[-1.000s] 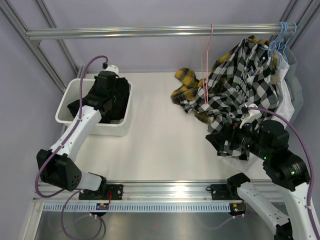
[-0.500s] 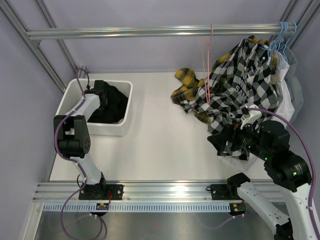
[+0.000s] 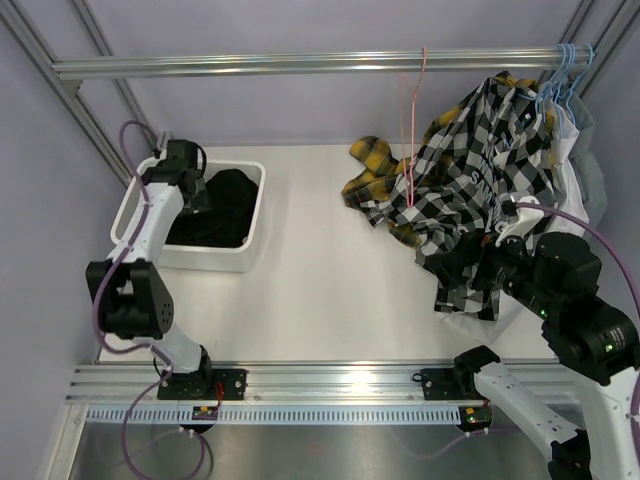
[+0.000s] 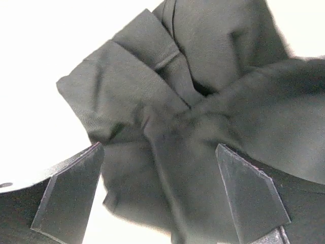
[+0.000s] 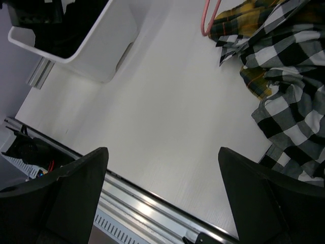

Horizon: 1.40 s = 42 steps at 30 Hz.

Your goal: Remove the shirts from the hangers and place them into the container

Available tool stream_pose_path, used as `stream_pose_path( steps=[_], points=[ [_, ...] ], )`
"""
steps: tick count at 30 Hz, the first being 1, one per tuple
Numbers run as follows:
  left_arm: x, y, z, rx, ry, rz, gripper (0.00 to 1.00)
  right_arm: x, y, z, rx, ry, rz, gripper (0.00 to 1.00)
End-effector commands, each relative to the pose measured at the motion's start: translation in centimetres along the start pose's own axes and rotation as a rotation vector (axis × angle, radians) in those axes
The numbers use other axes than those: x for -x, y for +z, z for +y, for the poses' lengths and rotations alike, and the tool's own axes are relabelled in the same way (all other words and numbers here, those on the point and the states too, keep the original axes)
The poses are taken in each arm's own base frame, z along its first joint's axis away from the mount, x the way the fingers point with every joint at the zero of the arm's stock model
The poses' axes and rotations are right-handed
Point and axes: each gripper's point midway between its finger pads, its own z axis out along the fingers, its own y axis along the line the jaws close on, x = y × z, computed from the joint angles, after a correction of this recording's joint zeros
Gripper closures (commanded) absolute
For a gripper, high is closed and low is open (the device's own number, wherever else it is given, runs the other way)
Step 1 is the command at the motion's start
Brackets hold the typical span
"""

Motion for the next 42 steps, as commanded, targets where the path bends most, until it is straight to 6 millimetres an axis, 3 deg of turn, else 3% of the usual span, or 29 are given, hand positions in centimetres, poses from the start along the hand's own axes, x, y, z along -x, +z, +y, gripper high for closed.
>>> stream_pose_path(
  steps=[1, 4, 6, 7, 8, 10, 11, 13, 14, 16, 19, 22, 23, 25, 30, 34, 42],
  points=[
    [3.8, -7.5, 1.1, -0.168, -0.113, -0.179, 0.01, 3.6, -1.1, -1.2, -0.114, -0.008, -0.092, 0.01],
    [3.5, -11.6, 1.6, -0.287, -0.148, -0.260, 0.01, 7.4, -1.7, -3.5, -0.299, 0.005, -0.148, 0.01],
    [3.1, -13.6, 1.3, -0.378, -0.155, -0.300, 0.01, 8.6, -1.9, -4.5, -0.374, 0.012, -0.161, 0.01],
    [3.3, -15.9, 2.0, -0.424, -0.175, -0.376, 0.01, 9.3, -1.9, -5.0, -0.412, 0.011, -0.172, 0.00],
    [2.3, -16.0, 1.6, -0.452, -0.164, -0.382, 0.01, 10.7, -2.0, -6.2, -0.497, 0.012, -0.196, 0.01],
    [1.5, -19.5, 0.9, -0.587, -0.117, -0.481, 0.01, 12.7, -2.8, -6.9, -0.567, 0.007, -0.238, 0.01],
    [0.0, -19.7, -0.4, -0.639, -0.068, -0.475, 0.01, 13.3, -2.0, -8.1, -0.645, 0.001, -0.224, 0.00],
    [-1.8, -21.4, -1.9, -0.762, 0.003, -0.483, 0.01, 14.7, -2.2, -9.5, -0.728, -0.003, -0.243, 0.01],
    [-2.9, -22.6, -2.2, -0.806, 0.034, -0.505, 0.01, 15.8, -1.4, -9.9, -0.732, 0.008, -0.249, 0.01],
    [-4.8, -22.5, -2.5, -0.826, 0.072, -0.481, 0.01, 17.2, -1.9, -12.1, -0.800, 0.043, -0.281, 0.01],
    [-6.4, -22.7, -2.1, -0.820, 0.100, -0.498, 0.01, 18.7, 0.0, -14.4, -0.840, 0.043, -0.279, 0.01],
    [-7.4, -22.8, -1.8, -0.810, 0.125, -0.510, 0.01, 18.7, 1.4, -16.6, -0.860, 0.079, -0.245, 0.00],
    [-7.7, -22.8, -1.9, -0.815, 0.138, -0.508, 0.01, 18.8, 1.0, -18.1, -0.887, 0.106, -0.249, 0.00],
    [-8.3, -22.8, -2.0, -0.822, 0.147, -0.509, 0.01, 18.2, 2.3, -19.0, -0.858, 0.124, -0.218, 0.02],
    [-9.4, -22.7, -2.4, -0.843, 0.164, -0.497, 0.01, 17.0, 2.9, -21.6, -0.896, 0.151, -0.186, 0.01],
    [-10.2, -22.8, -2.7, -0.860, 0.185, -0.491, 0.01, 15.4, 5.0, -20.6, -0.760, 0.140, -0.122, 0.05],
    [-10.7, -22.3, -3.3, -0.852, 0.221, -0.480, 0.01, 13.5, 7.0, -20.2, -0.657, 0.068, -0.025, 0.06]
  ],
)
